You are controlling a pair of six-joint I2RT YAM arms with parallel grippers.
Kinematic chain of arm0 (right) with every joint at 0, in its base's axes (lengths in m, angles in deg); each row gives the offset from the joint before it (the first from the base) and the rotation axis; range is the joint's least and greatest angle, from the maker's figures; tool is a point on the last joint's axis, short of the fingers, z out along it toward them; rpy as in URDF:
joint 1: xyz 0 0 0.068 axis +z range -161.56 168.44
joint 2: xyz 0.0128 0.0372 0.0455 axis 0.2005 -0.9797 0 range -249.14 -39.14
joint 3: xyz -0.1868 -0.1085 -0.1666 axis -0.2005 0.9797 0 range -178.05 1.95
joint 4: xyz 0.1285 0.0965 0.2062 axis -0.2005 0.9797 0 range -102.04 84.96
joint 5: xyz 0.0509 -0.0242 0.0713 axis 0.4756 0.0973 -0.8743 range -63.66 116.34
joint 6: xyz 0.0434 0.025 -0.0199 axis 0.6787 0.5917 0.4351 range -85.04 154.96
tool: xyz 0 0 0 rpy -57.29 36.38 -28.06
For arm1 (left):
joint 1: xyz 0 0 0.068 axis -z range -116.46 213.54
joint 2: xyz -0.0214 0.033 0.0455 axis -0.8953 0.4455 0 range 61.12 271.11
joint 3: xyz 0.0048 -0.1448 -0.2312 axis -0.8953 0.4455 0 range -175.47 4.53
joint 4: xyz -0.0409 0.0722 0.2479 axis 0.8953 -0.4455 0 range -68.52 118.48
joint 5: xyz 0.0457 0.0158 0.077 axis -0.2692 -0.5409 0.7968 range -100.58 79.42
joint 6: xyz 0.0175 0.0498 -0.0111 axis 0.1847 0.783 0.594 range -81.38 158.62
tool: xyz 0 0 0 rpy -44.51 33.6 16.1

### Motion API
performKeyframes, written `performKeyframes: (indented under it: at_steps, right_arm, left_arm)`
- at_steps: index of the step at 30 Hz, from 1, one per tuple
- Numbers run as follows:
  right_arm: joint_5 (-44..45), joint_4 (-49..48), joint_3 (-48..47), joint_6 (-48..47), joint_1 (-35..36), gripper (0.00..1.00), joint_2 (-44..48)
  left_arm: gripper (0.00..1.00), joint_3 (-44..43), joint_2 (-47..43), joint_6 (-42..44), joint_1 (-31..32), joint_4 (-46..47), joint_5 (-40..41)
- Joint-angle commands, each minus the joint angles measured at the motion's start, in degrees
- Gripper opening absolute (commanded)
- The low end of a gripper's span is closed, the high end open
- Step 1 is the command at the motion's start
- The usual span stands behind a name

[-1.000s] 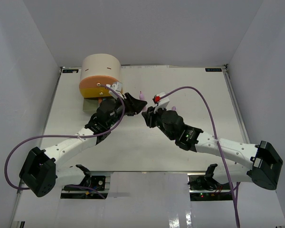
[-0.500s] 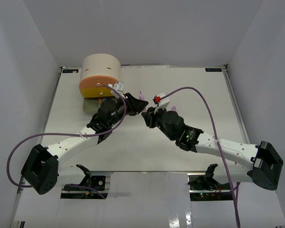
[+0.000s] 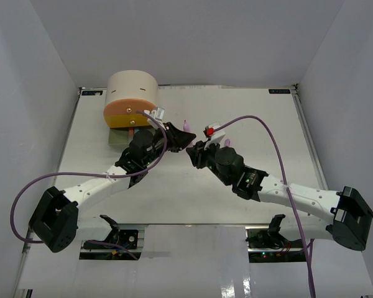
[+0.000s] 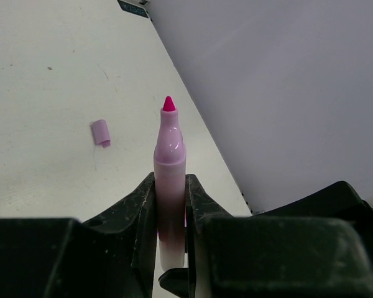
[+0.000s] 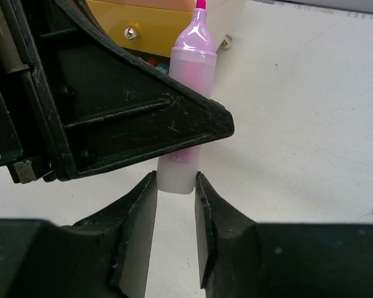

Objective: Sort the stationery into containers
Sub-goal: Pick up the pen from the center of the board, then close the pen cap on the pen.

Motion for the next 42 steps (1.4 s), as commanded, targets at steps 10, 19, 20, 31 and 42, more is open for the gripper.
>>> performKeyframes:
  at_steps: [10,19,20,31,42]
  right_arm:
    - [4.0,9.4,7.9,4.8,-0.7,0.81,9.9]
    - [-11.1,22.7,7.0,6.2,-20.0,0.90,9.2]
    - [-12.8,22.9,5.8,6.1,-24.3,0.90,8.3]
    - [-19.4,30.1,-12.7,2.5,-38.9,0.91,-14.8]
    - [-20.8,33.7,-22.7,2.6,-40.1,0.69,-29.9]
  left_arm:
    - [0.00,1.7,-3.6,9.6,-1.7,-1.0,-2.6]
    - [0.00,-2.0,-5.2,25.8,-10.4,-10.5,-18.7]
    - [0.00,-3.0,-5.1,27.3,-11.9,-12.7,-22.2]
    - [0.00,-2.4,-5.5,41.3,-13.1,-20.8,-38.4]
    - [0.00,-2.1,-4.2,41.6,-13.1,-21.0,-38.9]
